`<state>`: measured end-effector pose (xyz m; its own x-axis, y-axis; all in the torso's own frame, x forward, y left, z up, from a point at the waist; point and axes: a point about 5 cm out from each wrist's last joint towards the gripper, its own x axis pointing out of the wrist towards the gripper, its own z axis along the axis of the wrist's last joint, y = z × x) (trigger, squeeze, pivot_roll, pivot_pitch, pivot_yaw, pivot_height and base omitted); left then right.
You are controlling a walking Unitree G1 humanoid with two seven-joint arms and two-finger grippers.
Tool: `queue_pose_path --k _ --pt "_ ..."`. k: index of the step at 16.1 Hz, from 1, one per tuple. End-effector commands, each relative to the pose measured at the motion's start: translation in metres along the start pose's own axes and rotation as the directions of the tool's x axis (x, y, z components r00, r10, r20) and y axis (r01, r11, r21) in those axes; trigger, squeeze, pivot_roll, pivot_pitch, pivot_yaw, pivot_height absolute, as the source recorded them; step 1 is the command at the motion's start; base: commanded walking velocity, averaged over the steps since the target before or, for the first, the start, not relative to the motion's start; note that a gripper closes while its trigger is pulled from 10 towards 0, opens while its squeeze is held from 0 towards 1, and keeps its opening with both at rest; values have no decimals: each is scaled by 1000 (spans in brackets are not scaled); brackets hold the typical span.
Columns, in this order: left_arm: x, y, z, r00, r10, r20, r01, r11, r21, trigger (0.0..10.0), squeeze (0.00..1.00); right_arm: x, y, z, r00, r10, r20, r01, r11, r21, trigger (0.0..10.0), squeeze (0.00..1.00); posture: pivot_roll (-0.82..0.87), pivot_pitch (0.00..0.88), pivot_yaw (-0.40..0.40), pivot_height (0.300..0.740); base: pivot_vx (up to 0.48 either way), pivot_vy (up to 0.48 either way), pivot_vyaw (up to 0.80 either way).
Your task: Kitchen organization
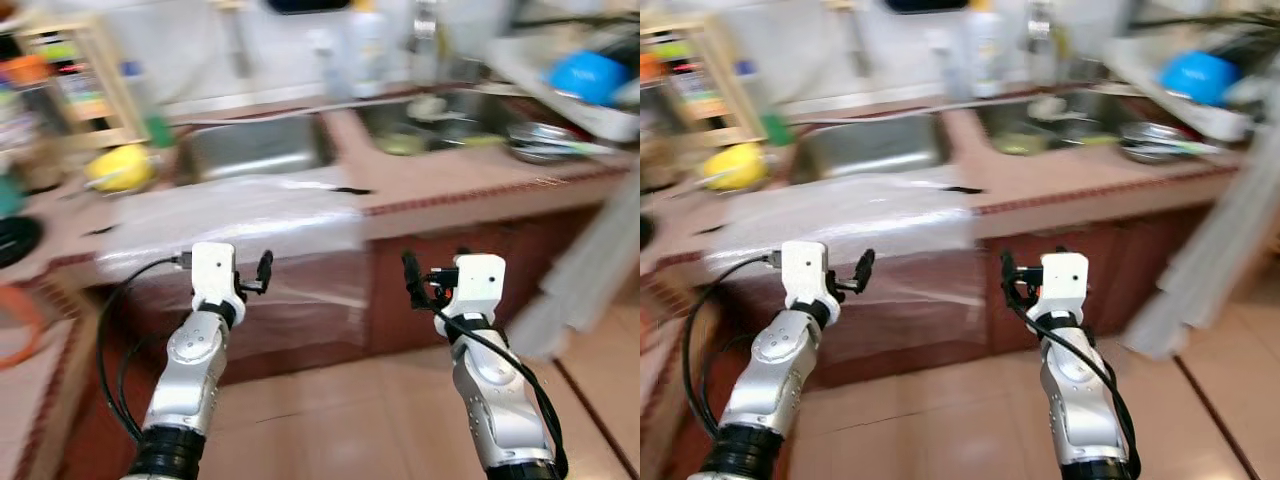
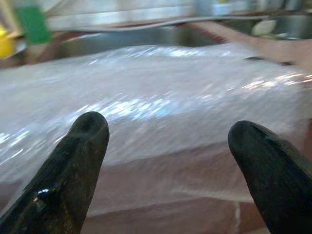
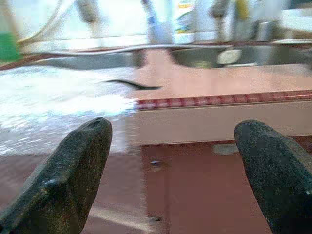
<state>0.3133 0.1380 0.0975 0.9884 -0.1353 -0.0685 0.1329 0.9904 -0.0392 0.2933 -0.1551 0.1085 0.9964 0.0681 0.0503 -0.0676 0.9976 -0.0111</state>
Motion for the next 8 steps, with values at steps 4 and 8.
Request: queue_pose_path --k 4,8 --pt "0 1 6 999 23 42 -24 1000 13 10000 0 0 5 0 999 43 -10 -43 999 3 10000 0 73 0 56 740 0 0 695" --pt "-4 -8 1 998 31 53 -29 999 -36 10000 0 7 4 5 993 113 -29 -114 992 -48 10000 0 92 0 -54 740 0 0 0"
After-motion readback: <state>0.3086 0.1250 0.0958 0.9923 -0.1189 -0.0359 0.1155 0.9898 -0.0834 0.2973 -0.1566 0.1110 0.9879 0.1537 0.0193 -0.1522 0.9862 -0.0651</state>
